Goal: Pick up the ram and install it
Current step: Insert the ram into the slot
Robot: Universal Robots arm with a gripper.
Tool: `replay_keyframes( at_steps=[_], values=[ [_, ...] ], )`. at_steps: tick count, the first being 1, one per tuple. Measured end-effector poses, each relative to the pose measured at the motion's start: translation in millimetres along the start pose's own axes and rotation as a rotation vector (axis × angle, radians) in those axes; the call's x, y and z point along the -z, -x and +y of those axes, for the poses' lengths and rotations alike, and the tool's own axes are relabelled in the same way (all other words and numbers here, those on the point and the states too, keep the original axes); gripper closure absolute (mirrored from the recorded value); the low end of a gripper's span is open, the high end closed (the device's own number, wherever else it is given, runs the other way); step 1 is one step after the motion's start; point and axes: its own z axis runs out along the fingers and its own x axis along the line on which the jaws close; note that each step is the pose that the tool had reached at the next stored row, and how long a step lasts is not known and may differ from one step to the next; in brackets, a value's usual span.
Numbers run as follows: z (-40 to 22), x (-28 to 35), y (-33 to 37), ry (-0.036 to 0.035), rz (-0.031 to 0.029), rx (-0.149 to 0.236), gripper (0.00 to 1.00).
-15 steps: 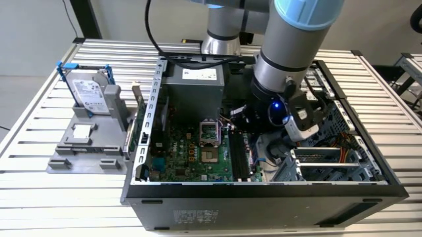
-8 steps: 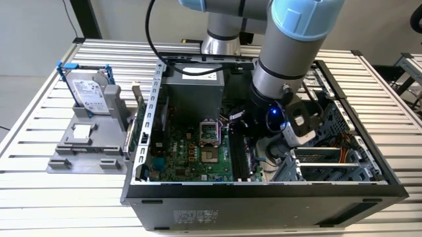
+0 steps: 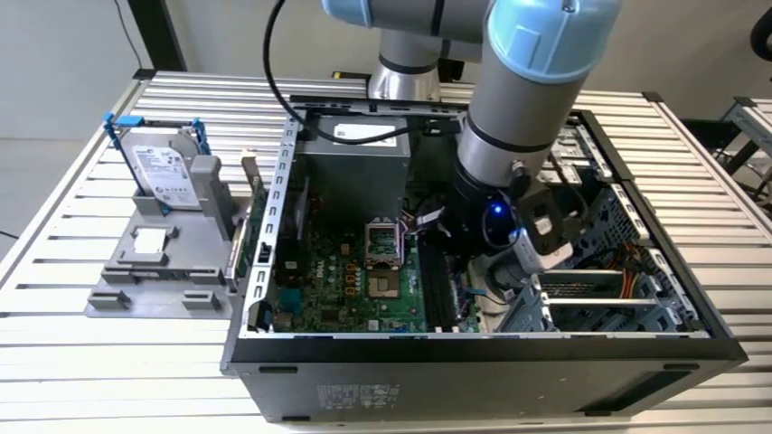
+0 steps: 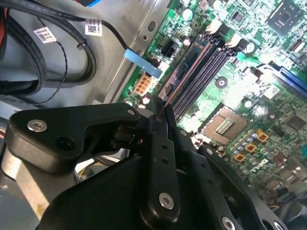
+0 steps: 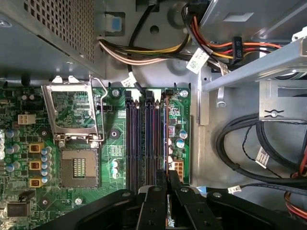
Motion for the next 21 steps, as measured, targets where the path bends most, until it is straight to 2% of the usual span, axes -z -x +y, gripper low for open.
replay_keyframes(
  at_steps=[10,18,21],
  values=[
    [-2.2,-2.5,-3.3,-0.001,-0.001,0.0,1.0],
    [-2.5,-9.3,-4.1,-0.0021,-0.0008,0.0,1.0],
    [-2.5,-9.7,-4.8,-0.002,-0.0009,0.0,1.0]
  ],
)
